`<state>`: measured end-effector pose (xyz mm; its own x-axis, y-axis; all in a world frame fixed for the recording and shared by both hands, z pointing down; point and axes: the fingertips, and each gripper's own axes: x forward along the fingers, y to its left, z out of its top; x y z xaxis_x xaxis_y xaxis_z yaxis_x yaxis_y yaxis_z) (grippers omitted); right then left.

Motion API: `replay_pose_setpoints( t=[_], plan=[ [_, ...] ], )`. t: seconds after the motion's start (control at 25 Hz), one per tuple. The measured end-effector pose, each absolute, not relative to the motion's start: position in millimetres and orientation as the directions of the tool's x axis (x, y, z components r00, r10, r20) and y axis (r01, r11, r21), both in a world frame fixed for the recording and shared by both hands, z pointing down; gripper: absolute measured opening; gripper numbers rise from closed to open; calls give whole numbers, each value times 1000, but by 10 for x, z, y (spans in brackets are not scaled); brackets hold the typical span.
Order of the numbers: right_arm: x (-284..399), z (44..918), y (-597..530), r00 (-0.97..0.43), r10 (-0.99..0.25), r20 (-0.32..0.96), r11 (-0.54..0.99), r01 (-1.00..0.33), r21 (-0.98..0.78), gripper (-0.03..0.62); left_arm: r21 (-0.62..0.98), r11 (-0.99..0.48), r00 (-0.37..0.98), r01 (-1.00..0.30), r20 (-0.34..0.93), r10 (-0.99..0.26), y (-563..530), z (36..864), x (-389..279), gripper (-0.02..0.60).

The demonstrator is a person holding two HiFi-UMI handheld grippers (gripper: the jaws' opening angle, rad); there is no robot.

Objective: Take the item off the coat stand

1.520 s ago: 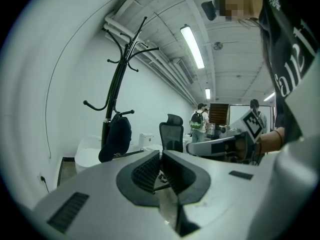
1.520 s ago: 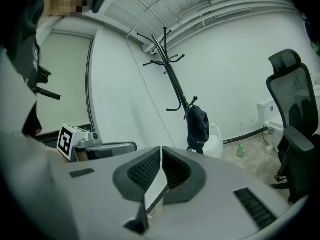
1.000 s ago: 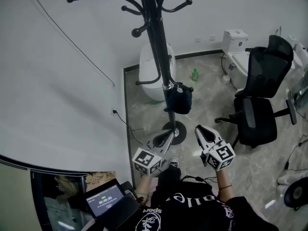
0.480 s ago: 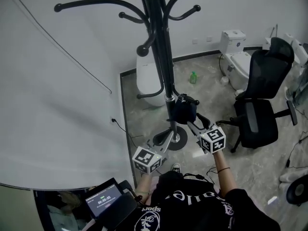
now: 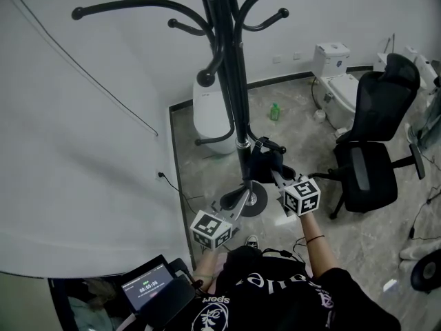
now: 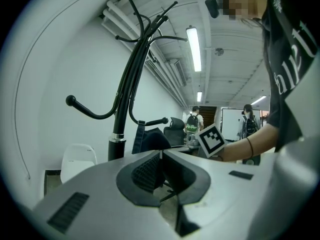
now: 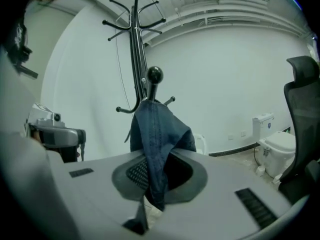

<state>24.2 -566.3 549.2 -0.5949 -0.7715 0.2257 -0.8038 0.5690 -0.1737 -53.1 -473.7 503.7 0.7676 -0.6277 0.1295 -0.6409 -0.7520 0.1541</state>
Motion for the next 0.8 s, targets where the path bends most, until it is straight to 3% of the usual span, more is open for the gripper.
replay_pose_setpoints(
  t=[0.36, 0.8],
  plan=[
    [495, 4950, -5232, -600, -795, 84, 567, -785, -249, 38, 177, -738, 759, -651, 126, -639, -4669, 5038, -510, 3],
    [771, 4967, -4523, -596, -798, 90, 555, -784, -278, 38, 183, -739, 761, -649, 122, -637, -4318, 5048, -314, 3]
  ],
)
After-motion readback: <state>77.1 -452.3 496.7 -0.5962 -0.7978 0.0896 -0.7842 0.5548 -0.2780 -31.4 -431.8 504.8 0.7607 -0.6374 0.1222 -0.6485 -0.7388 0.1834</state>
